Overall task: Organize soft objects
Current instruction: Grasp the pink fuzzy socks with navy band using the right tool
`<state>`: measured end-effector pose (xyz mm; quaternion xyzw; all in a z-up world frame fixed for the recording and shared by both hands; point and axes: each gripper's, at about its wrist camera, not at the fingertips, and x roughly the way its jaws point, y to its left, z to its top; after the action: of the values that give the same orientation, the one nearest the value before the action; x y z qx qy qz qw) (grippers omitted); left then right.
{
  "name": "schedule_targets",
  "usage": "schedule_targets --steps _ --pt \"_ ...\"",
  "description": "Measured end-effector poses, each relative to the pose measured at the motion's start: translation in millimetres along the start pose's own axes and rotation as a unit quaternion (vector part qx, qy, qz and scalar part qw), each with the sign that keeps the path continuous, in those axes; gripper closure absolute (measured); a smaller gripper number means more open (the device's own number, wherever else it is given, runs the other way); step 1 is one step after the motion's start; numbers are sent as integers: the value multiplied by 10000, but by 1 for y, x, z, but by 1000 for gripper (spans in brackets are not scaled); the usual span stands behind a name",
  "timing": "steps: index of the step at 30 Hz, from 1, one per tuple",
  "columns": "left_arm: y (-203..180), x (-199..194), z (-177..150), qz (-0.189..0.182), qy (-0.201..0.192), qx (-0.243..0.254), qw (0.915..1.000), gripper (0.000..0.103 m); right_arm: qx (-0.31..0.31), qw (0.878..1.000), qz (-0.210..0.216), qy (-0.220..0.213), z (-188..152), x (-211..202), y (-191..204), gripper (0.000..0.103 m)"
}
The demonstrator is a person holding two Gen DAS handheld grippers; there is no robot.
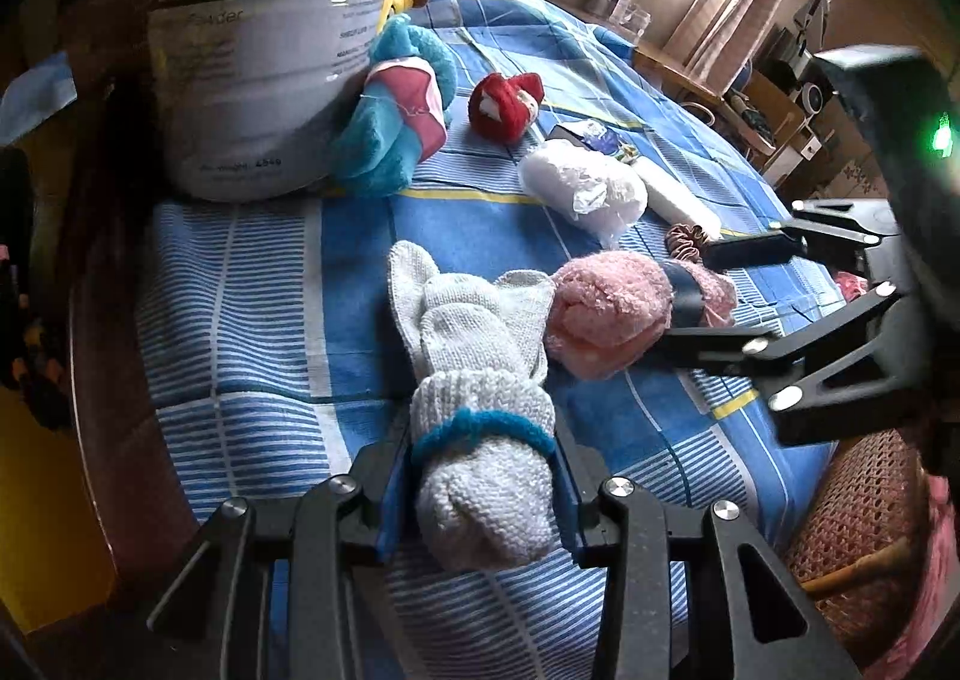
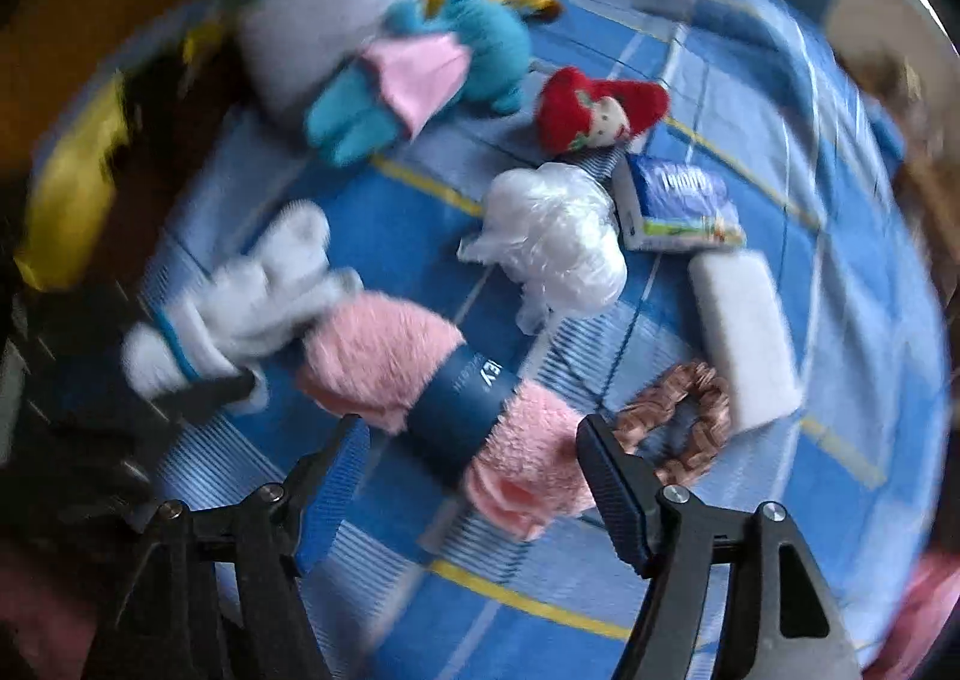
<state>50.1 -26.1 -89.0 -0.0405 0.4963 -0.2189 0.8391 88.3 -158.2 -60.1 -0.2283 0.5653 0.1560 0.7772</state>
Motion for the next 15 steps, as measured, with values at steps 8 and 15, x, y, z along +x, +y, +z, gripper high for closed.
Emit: schedule_targets --steps 8,15 --pt "-3 0 -4 56 -67 42 10000 61 -61 9991 -301 -280 5 17 15 56" --pt "-10 -1 -5 197 -129 227 9995 63 484 9972 -78 -564 -7 23 5 54"
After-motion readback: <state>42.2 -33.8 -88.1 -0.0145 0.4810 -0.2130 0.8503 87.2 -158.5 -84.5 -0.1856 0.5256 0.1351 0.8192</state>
